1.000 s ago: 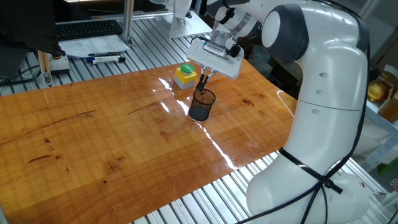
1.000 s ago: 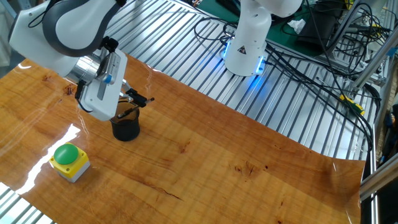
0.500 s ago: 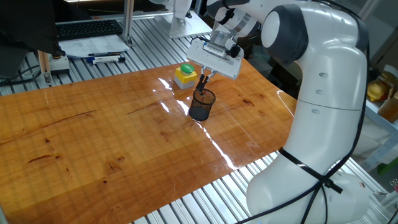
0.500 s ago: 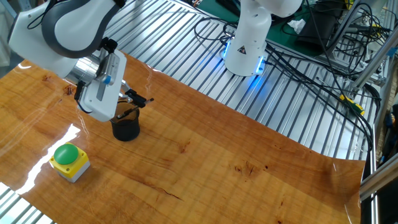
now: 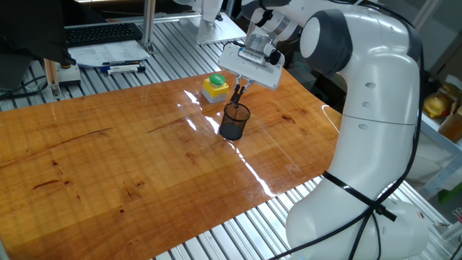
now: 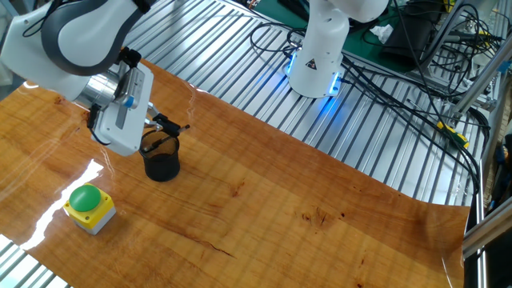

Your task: Put the pen into the pen holder

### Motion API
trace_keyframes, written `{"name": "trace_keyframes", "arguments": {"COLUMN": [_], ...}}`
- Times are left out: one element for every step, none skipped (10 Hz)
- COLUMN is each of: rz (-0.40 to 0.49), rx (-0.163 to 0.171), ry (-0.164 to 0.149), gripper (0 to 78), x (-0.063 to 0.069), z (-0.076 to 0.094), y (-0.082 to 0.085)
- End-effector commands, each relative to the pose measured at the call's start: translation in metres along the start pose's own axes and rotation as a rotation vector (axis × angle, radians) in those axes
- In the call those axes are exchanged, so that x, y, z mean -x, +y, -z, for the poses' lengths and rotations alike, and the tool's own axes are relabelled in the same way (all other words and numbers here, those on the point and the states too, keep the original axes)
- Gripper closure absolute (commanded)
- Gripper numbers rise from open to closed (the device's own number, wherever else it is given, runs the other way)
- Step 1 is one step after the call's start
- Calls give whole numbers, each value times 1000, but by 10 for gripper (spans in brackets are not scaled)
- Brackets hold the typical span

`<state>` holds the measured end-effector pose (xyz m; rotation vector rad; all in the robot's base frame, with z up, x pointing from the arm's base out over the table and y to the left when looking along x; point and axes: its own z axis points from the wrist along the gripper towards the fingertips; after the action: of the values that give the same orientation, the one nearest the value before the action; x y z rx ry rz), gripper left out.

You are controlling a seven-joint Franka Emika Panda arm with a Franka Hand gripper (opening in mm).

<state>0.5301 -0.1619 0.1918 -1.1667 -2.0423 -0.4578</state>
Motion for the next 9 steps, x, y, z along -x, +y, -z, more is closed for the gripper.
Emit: {"name": "trace_keyframes", "arguments": {"rz": [-2, -4, -5, -11, -17, -23, -25, -29, -34], "rx": [3, 1, 1, 1, 1, 3, 3, 4, 2], "ry": [11, 17, 27, 32, 34, 36, 42, 56, 69], "gripper": [759, 759, 759, 759, 759, 759, 759, 759, 759], "x": [1, 1, 0, 0, 0, 0, -1, -1, -1], "z": [1, 1, -1, -2, -4, -6, -7, -7, -7], "y": [0, 0, 0, 0, 0, 0, 0, 0, 0]}}
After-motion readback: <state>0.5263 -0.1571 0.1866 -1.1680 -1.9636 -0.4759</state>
